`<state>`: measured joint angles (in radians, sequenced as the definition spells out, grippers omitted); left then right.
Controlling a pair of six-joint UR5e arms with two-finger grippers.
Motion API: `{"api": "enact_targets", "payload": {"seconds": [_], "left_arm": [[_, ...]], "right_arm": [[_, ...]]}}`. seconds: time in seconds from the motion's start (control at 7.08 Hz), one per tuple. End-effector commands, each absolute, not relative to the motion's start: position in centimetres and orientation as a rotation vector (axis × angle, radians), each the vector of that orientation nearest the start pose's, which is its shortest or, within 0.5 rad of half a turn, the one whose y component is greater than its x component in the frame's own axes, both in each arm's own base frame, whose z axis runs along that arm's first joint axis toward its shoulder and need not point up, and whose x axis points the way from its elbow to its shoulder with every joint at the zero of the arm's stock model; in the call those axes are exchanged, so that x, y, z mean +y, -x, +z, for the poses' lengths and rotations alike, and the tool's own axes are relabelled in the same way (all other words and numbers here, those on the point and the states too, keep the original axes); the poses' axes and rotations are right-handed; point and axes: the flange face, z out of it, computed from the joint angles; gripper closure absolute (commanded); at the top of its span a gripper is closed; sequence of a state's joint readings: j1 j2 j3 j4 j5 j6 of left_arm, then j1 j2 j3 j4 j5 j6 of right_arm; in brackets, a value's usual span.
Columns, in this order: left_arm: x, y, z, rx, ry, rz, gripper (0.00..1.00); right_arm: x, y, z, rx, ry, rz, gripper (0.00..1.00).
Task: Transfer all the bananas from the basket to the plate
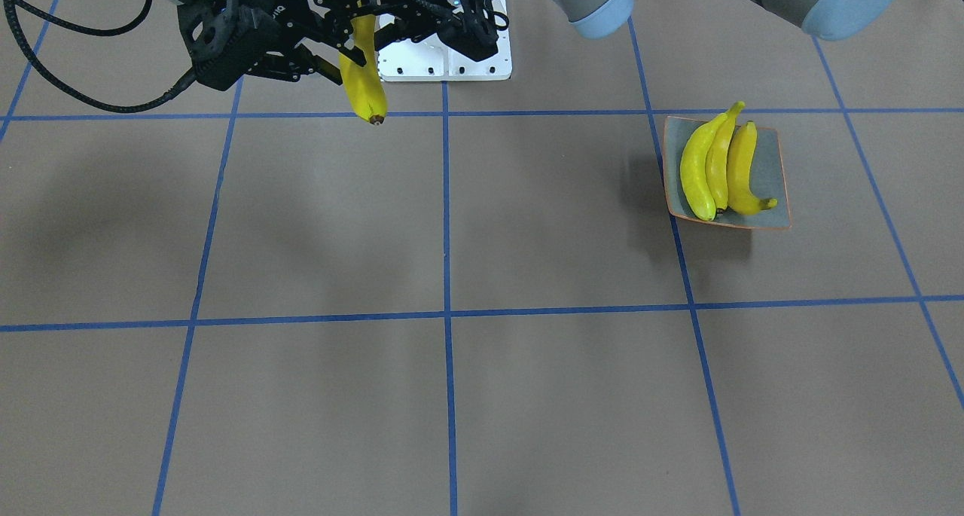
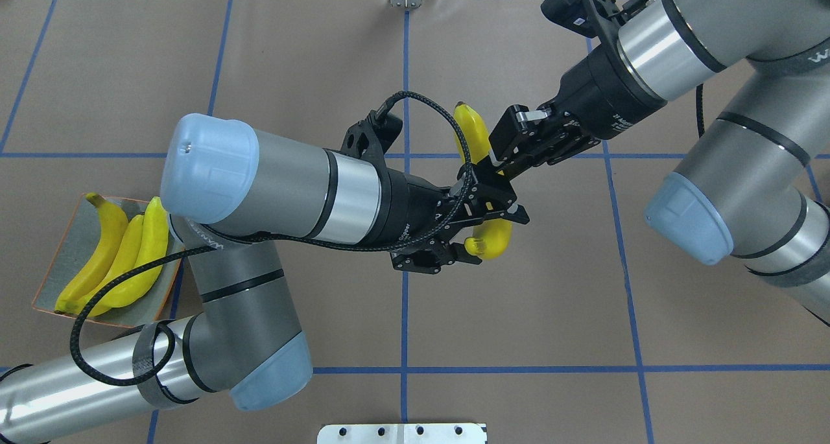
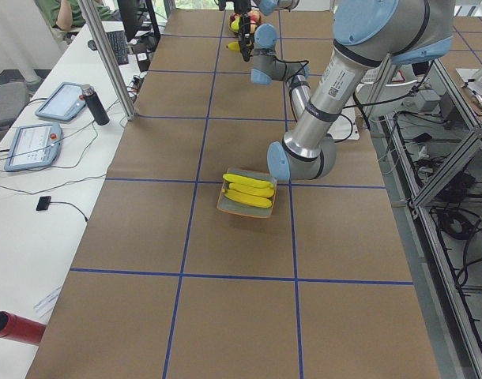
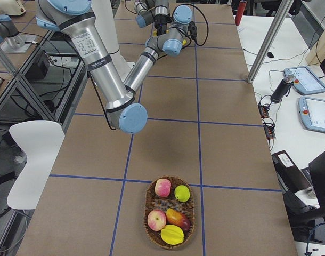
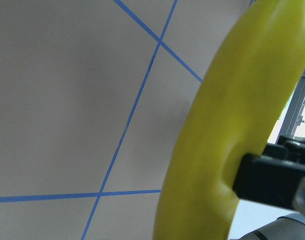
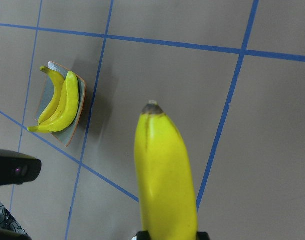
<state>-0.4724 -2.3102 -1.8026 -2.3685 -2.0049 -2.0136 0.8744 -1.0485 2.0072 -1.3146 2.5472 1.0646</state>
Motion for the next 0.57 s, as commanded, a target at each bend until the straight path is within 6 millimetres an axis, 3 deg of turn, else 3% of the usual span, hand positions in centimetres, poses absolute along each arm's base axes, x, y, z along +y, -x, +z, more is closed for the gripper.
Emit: {"api": "enact_targets", "payload": {"seconds": [0.0,0.28,0.42], "left_arm": [[-34.22,-47.26,3.77,1.734,0.295,-0.287,0.97],[-34.29,-47.22,3.86,1.732,0.297,-0.288,1.00],[-34.25,-47.15,3.73,1.735,0.298,-0.288,1.00]], "right_arm": [[-43.56,30.00,13.78,-1.377,-0.047,-0.283,1.00],[-43.59,30.15,14.03,-1.374,-0.041,-0.282,1.00],[-43.61,30.26,14.09,-1.372,-0.031,-0.272,0.24]]}}
